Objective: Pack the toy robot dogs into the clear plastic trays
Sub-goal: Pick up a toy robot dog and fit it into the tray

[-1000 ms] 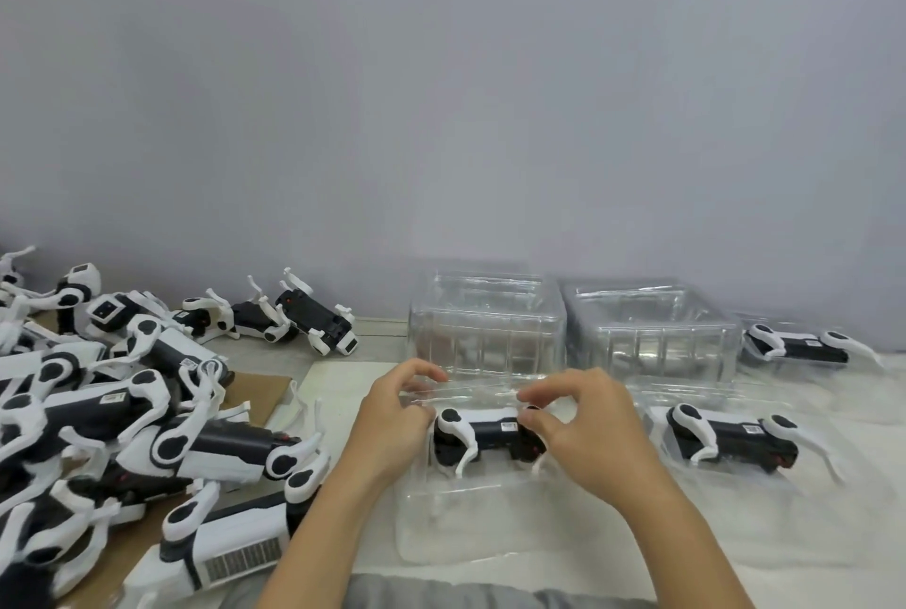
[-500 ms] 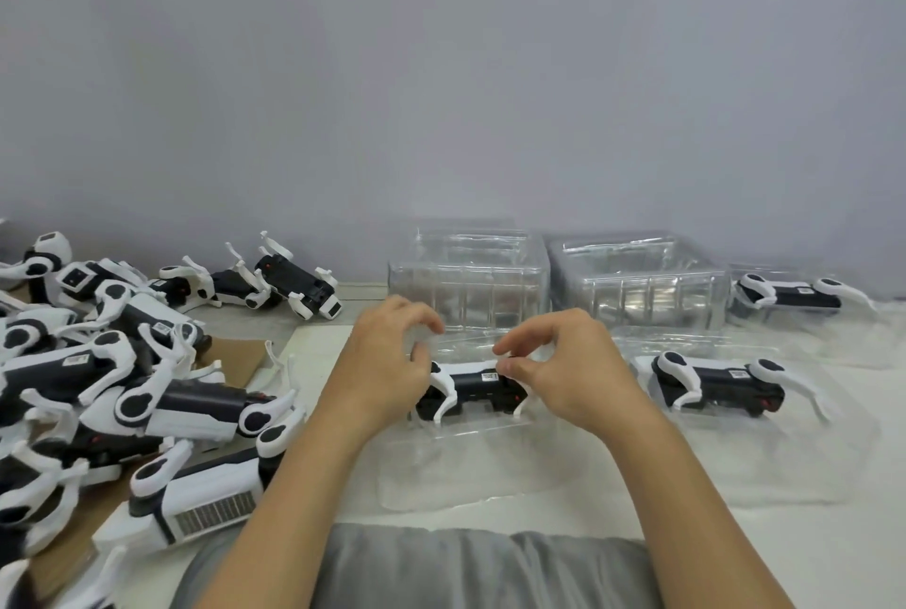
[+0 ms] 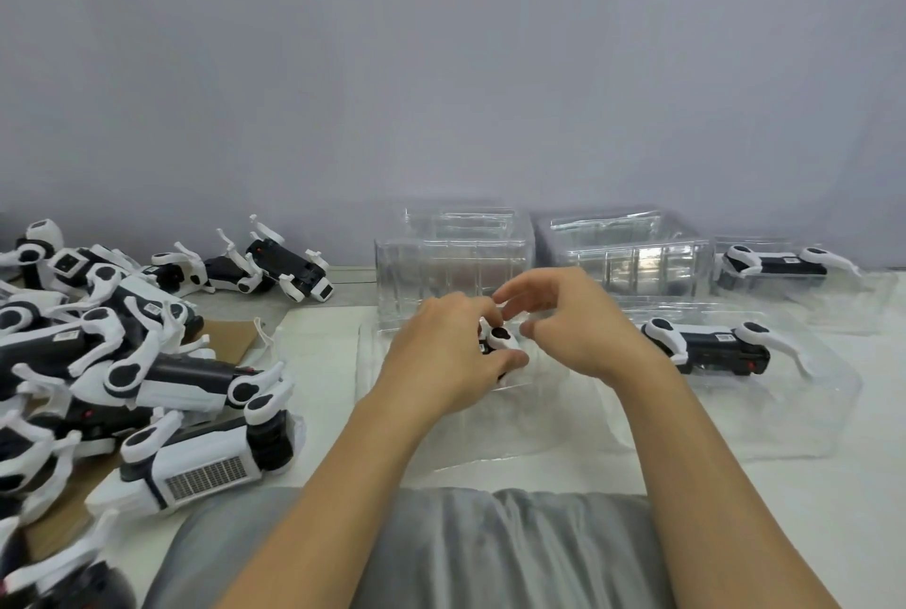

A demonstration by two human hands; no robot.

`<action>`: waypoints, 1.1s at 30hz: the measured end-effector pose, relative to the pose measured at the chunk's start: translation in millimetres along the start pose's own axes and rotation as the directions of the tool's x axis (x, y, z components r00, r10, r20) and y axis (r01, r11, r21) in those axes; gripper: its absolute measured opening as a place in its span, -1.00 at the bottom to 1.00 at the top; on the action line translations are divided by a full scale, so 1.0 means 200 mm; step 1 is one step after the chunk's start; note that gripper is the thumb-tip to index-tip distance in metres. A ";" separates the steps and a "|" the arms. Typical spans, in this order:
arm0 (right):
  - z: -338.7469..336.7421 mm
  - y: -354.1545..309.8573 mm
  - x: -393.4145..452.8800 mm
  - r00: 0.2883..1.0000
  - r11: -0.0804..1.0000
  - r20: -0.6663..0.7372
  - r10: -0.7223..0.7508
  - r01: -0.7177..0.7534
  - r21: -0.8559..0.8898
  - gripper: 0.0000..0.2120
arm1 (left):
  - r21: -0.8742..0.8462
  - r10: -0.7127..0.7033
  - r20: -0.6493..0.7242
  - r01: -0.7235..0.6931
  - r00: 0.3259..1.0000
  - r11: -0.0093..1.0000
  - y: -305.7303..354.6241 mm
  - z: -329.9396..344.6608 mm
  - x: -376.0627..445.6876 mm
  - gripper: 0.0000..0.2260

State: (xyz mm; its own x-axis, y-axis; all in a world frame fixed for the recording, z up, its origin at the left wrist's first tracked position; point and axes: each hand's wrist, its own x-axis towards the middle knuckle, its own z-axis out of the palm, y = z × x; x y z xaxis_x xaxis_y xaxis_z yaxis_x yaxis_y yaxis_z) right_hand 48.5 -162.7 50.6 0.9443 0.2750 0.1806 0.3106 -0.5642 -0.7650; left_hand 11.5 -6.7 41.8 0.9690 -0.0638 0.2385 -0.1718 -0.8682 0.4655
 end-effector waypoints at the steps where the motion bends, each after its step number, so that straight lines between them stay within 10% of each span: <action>1: 0.00 0.00 0.00 1.000 1.000 0.004 -0.004 0.004 -0.016 -0.52 | 0.000 -0.018 -0.014 0.018 1.000 1.000 0.00 0.01 0.00 -0.66; 16: 0.02 -0.04 0.00 1.000 0.997 0.015 0.014 -0.012 -0.075 -0.51 | -0.139 -0.033 0.021 0.036 0.999 0.990 -0.05 -0.05 0.02 -0.73; 23: 0.04 -0.04 0.01 0.998 0.996 0.023 0.051 -0.049 -0.079 -0.52 | -0.229 -0.218 -0.268 0.158 0.938 0.961 -0.19 -0.12 0.05 -0.90; 33: 0.02 -0.05 0.02 0.989 0.984 -0.008 0.146 -0.146 -0.106 -0.64 | -0.448 -0.429 -0.057 0.361 0.901 0.818 -0.33 -0.08 0.05 -0.92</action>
State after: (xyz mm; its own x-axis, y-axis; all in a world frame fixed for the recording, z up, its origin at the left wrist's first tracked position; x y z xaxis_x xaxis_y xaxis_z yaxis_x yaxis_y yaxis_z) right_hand 48.5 -152.9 56.3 0.9804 0.1834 0.0721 0.1792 -0.6779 -0.7129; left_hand 30.6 57.9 26.3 0.9372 0.3431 0.0634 0.1302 -0.5126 0.8487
